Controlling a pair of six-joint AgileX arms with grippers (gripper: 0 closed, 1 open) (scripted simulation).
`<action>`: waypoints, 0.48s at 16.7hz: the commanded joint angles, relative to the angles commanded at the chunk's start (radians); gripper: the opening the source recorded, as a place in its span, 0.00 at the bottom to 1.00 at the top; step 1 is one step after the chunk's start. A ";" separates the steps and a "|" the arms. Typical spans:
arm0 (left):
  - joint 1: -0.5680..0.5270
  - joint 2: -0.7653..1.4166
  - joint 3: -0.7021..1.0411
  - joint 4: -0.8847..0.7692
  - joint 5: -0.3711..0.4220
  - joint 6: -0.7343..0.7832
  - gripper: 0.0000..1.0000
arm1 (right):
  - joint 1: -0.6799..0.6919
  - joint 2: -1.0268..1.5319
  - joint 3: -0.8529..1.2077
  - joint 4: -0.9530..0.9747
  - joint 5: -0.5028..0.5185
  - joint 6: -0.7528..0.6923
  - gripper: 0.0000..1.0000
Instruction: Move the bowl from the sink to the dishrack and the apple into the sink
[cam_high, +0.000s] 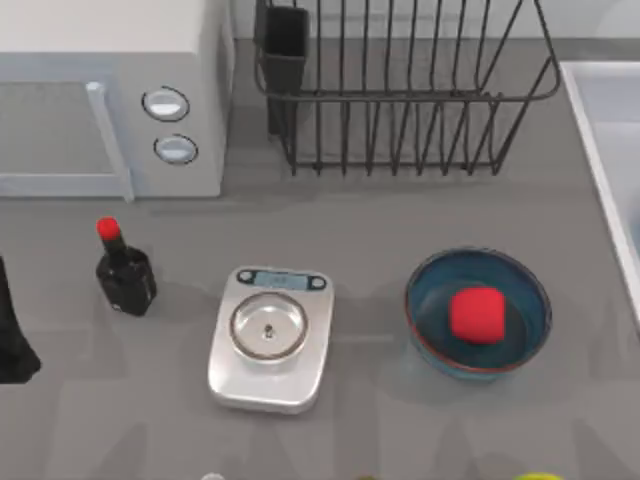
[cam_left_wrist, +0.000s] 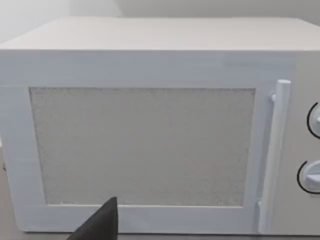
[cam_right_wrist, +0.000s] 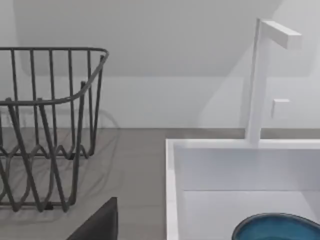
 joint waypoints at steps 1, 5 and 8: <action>0.000 0.000 0.000 0.000 0.000 0.000 1.00 | 0.000 0.000 0.000 0.000 0.000 0.000 1.00; 0.000 0.000 0.000 0.000 0.000 0.000 1.00 | -0.008 0.055 0.050 -0.027 -0.001 -0.007 1.00; 0.000 0.000 0.000 0.000 0.000 0.000 1.00 | -0.030 0.195 0.180 -0.095 -0.002 -0.027 1.00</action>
